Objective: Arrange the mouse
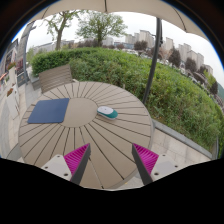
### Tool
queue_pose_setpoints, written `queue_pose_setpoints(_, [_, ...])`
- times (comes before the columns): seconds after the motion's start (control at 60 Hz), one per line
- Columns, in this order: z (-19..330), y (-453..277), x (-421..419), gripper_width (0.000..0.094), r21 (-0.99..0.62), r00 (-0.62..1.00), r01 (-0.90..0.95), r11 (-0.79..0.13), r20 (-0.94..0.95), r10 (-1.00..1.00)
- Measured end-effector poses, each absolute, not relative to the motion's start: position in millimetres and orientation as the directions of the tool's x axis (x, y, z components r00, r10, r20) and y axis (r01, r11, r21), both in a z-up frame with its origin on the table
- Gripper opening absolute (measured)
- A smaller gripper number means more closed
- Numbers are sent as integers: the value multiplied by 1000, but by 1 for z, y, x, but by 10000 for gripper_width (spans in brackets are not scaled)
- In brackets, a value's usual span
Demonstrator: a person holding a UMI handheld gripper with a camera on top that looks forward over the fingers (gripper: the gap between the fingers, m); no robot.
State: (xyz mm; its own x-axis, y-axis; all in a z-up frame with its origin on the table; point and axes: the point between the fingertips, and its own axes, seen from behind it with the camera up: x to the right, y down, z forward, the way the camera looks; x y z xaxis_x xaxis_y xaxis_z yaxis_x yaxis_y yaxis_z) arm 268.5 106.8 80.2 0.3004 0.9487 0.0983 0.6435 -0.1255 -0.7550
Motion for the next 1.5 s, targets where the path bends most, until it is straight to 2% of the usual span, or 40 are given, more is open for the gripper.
queue_pose_setpoints(0.283, [42, 145, 180, 852, -797, 239, 600, -61, 106, 965])
queue_pose_setpoints(0.717, [-12, 182, 59, 855, -765, 192, 639, -77, 62, 980])
queue_pose_setpoints(0.933, [-17, 202, 27, 859, -752, 210, 651, -106, 44, 977])
queue_pose_setpoints(1.0, [-18, 198, 25, 829, -746, 200, 655, -120, 18, 980])
queue_pose_setpoints(1.133, [-19, 199, 26, 827, -746, 189, 658, -104, 31, 981])
queue_pose_setpoints(1.167, [-19, 199, 26, 766, -745, 185, 660, -99, 33, 982])
queue_pose_setpoints(1.183, [-19, 196, 26, 663, -743, 174, 662, -95, 29, 984])
queue_pose_setpoints(1.2, [-19, 193, 25, 500, -741, 160, 665, -89, 25, 987])
queue_pose_setpoints(1.217, [-18, 196, 26, 447, -740, 159, 667, -83, 33, 987])
queue_pose_setpoints(1.3, [-16, 193, 29, 422, -713, 158, 696, -80, 44, 986])
queue_pose_setpoints(1.35, [-9, 192, 28, 422, -705, 182, 700, -112, 25, 983])
queue_pose_setpoints(1.5, [56, 159, 6, 422, -738, 163, 664, -118, -11, 987])
